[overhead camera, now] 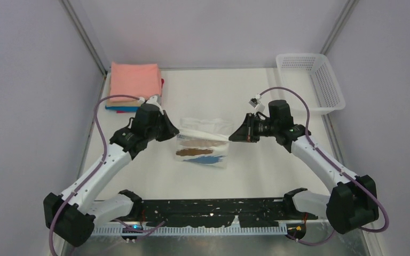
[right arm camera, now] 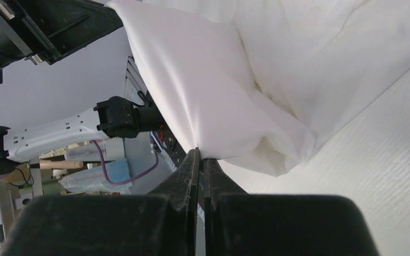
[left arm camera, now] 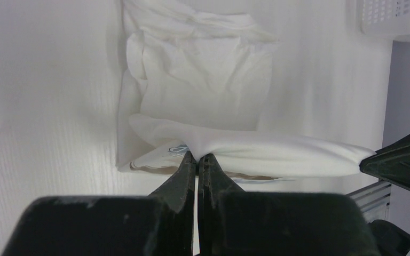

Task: Fold and stack the t-shirts
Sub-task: Fold the long partially folded tshirt into a neat square

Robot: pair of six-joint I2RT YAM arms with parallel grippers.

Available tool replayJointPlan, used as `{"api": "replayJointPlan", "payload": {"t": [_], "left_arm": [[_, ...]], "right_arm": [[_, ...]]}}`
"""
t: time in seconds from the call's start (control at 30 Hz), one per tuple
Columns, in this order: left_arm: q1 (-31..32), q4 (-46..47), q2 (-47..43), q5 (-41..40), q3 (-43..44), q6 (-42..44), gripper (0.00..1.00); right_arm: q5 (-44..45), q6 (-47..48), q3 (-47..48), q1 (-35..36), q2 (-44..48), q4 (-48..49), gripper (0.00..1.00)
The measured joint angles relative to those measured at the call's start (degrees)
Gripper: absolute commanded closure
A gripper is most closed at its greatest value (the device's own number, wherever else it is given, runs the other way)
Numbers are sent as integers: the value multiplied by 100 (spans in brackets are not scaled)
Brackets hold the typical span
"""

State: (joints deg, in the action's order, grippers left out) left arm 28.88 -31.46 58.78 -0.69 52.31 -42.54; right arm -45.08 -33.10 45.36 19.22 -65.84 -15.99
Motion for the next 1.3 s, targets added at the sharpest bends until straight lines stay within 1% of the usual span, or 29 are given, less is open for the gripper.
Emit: {"api": "replayJointPlan", "payload": {"t": [0.27, 0.43, 0.7, 0.87, 1.07, 1.1, 1.13, 1.2, 1.23, 1.27, 1.3], "left_arm": [[-492, 393, 1309, 529, 664, 192, 100], [-647, 529, 2210, 787, 1029, 275, 100], [-859, 601, 3458, 1043, 1781, 411, 100], [-962, 632, 4050, 1213, 2031, 426, 100], [-977, 634, 4507, 1298, 2297, 433, 100], [-977, 636, 4568, 1333, 2365, 433, 94], [-977, 638, 4614, 1357, 2409, 433, 82], [-977, 638, 4688, 1408, 2490, 459, 47], [-977, 634, 4717, 1423, 2524, 476, 35], [-977, 634, 4745, 1423, 2566, 522, 19], [-986, 627, 4763, 1425, 2605, 555, 15]], "right_arm": [[-142, 2, 341, -382, -1036, 428, 94], [-122, 0, 487, -588, -1652, 599, 94], [-22, 20, 1078, -723, -2774, 918, 94], [199, 33, 1340, -743, -3348, 1012, 94], [501, 103, 1517, -831, -3711, 1071, 94], [544, 111, 1539, -852, -3762, 1088, 93], [581, 116, 1558, -872, -3810, 1097, 91], [640, 136, 1602, -892, -3891, 1110, 74], [691, 151, 1631, -894, -3932, 1115, 69], [772, 162, 1652, -896, -3958, 1115, 52], [911, 179, 1679, -901, -3969, 1084, 42]]}}
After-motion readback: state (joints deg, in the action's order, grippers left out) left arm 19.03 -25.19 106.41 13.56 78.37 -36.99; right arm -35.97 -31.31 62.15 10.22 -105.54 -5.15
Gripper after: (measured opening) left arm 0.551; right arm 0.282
